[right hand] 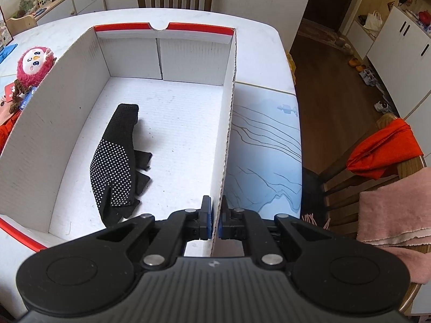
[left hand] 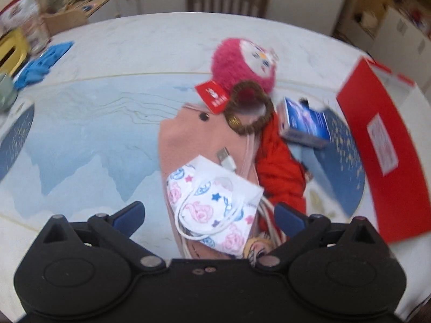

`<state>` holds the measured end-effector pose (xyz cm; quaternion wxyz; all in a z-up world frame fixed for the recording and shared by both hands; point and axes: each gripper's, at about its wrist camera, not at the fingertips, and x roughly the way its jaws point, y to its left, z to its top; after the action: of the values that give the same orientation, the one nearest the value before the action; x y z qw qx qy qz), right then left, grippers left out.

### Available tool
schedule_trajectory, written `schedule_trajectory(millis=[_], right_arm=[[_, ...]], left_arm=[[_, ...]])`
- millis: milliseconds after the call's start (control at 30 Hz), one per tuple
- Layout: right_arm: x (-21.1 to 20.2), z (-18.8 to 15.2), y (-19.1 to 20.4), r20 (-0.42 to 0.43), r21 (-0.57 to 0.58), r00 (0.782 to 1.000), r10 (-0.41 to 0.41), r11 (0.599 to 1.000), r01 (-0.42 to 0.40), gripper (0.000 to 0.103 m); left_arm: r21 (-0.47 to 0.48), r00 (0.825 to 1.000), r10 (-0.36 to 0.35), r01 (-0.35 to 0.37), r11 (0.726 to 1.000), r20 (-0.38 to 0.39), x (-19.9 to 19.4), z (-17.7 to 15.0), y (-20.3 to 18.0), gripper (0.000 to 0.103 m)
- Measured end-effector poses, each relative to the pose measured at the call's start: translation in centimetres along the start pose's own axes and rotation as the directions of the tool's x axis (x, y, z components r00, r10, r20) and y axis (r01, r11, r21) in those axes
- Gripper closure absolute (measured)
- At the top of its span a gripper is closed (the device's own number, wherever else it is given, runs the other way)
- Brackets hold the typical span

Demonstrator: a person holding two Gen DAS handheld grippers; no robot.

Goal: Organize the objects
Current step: 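Return the left gripper to the table and grasp the white printed mask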

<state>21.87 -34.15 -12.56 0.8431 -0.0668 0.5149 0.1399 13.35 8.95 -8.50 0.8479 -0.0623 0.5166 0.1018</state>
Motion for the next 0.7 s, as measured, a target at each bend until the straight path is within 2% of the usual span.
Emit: schedule_trajectory(millis=[133,233,400,700], right_arm=[[0.0,0.1,0.1,-0.003,0.000,1.000,-0.006,1.000,0.006,0.099],[0.0,0.2,0.2,-0.006,-0.002,1.000,-0.009,1.000,0.009,0.099],[0.0,0.2,0.2,-0.010,-0.001,1.000,-0.010,1.000,0.010,0.098],[0.0,0.2,0.3,-0.013,0.001,1.000,-0.015,1.000,0.015,0.098]], left_arm=[[0.083,1.000,-0.008,0.008,0.997,-0.006,0.5,-0.6,-0.8,0.004],[0.109,1.000,0.002,-0.001,0.994,-0.002,1.1,-0.6,-1.1,0.006],[0.096,0.999,0.023,-0.021,0.995,-0.022,2.6,-0.2,-0.6,0.023],[0.090,0.999,-0.031,0.033,0.995,-0.018,2.1,-0.2,-0.4,0.043]])
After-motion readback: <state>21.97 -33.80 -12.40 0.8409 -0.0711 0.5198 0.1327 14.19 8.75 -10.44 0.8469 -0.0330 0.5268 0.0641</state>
